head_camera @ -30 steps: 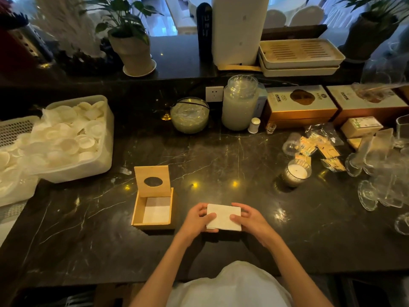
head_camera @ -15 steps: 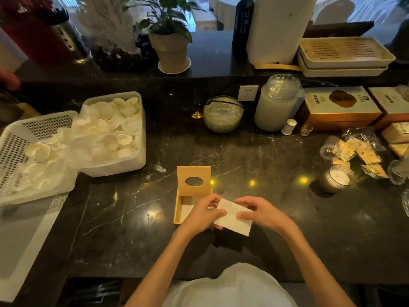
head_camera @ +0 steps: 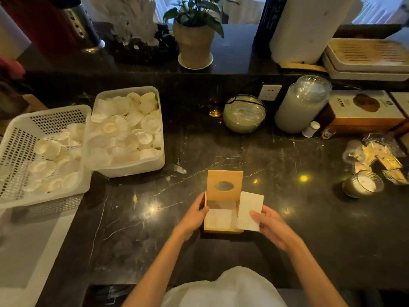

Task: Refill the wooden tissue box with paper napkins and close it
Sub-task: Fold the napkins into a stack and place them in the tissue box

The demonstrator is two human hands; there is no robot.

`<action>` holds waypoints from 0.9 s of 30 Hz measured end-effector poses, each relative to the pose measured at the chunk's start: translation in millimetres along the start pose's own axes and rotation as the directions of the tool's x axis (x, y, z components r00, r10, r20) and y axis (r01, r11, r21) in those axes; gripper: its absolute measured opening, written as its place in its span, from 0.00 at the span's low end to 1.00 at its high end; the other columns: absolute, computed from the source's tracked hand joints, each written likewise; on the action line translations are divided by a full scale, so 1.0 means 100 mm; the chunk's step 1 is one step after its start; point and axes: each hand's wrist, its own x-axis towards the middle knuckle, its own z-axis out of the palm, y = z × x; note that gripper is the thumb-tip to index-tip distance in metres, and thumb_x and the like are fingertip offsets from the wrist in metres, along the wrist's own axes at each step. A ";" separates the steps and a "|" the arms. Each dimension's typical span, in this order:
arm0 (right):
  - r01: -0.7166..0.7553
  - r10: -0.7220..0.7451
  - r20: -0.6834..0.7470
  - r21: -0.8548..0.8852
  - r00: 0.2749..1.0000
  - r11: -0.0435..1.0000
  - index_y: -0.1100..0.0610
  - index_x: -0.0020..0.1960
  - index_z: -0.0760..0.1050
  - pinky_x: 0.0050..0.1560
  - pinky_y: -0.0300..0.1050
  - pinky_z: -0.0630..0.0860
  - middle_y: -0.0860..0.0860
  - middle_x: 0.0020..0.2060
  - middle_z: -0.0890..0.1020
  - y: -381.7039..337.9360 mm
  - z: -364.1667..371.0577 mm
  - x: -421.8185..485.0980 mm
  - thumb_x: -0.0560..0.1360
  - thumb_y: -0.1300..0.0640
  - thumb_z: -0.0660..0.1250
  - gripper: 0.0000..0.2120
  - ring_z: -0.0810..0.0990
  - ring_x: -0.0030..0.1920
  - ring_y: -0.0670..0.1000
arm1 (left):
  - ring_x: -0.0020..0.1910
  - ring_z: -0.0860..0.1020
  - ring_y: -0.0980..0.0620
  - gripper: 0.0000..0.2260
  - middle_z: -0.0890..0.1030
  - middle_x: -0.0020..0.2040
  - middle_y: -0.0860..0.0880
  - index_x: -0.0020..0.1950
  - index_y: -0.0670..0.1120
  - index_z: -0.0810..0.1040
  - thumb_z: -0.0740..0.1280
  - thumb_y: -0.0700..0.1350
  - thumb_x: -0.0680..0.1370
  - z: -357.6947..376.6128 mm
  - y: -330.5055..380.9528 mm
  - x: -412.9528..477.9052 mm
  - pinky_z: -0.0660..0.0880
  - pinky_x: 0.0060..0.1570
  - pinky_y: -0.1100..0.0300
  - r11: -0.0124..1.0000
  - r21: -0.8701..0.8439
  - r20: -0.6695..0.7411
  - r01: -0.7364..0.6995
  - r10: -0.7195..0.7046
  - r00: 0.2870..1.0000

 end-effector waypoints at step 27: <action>-0.025 0.231 -0.037 -0.998 0.972 -0.053 0.58 0.72 0.67 0.62 0.49 0.73 0.57 0.66 0.75 -0.19 1.16 0.74 0.78 0.67 0.57 0.22 0.75 0.65 0.57 | 0.65 0.74 0.43 0.28 0.68 0.73 0.46 0.74 0.56 0.65 0.60 0.31 0.79 -0.30 0.08 0.28 0.80 0.52 0.43 0.962 -0.156 0.181 0.223 -0.194 0.964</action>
